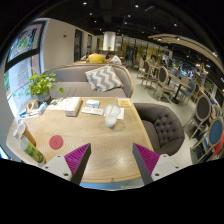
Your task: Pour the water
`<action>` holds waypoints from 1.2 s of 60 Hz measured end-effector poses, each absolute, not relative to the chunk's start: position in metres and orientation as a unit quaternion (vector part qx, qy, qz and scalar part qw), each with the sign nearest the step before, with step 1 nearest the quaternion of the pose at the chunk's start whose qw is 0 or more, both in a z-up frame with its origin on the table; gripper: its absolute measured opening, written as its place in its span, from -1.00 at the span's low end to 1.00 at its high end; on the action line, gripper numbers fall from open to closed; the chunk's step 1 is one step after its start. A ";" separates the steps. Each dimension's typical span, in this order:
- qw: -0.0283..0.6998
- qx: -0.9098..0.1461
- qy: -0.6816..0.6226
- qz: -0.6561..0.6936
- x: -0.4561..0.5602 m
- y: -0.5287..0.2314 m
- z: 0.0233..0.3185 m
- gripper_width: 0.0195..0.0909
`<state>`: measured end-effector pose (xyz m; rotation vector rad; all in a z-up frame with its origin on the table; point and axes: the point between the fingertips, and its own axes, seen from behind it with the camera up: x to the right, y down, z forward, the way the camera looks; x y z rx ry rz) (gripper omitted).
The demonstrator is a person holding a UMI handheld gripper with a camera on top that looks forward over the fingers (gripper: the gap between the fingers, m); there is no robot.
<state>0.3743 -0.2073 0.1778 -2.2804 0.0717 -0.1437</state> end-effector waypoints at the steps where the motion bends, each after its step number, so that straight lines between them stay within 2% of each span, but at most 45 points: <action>1: 0.415 -0.908 0.028 -0.058 0.373 -0.208 0.177 0.86; 15: 0.407 -0.912 0.024 -0.054 0.312 -0.249 0.157 0.85; 33: 0.399 -0.917 0.001 -0.008 0.159 -0.303 0.105 0.86; 46: 0.444 -0.895 -0.009 0.033 0.054 -0.274 0.081 0.87; 58: 0.487 -0.873 0.006 0.017 0.027 -0.214 0.064 0.84; 61: 0.498 -0.867 0.009 0.014 0.026 -0.201 0.064 0.77; 63: 0.506 -0.862 0.009 0.012 0.026 -0.194 0.064 0.65; 69: 0.516 -0.857 0.007 0.003 0.026 -0.182 0.061 0.01; 72: 0.521 -0.854 0.010 0.000 0.029 -0.180 0.063 -0.07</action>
